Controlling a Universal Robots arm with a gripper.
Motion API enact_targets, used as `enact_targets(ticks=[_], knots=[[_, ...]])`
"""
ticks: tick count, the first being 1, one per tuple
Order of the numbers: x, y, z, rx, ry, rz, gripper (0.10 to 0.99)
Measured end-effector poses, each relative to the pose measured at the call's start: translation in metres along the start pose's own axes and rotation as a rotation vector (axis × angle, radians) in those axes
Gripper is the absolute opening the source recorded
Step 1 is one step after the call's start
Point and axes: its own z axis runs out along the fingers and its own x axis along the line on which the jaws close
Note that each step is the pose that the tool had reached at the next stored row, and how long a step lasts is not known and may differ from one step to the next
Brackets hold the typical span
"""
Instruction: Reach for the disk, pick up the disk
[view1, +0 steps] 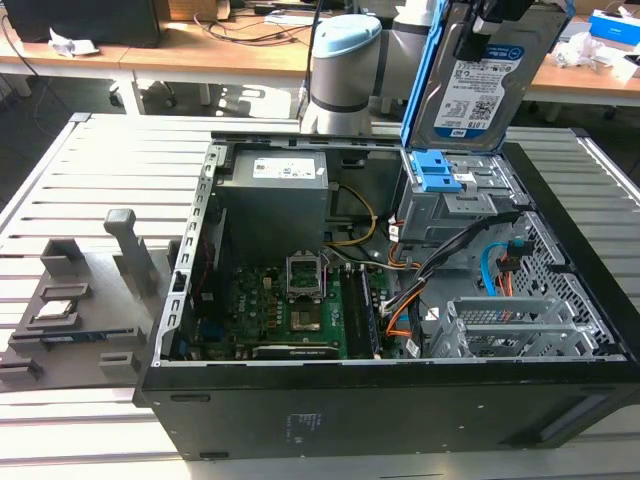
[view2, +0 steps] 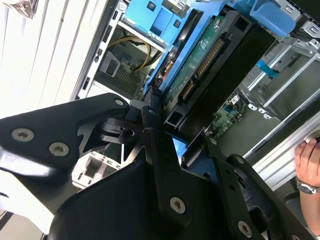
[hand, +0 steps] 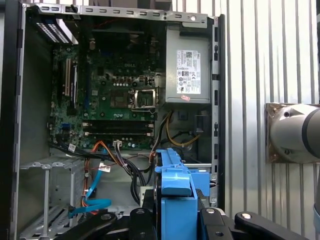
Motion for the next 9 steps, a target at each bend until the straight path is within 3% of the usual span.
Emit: enact_targets(ticks=[9], knots=[[0.0105, 0.0001, -0.0007, 0.0, 0.0, 0.0, 0.369]])
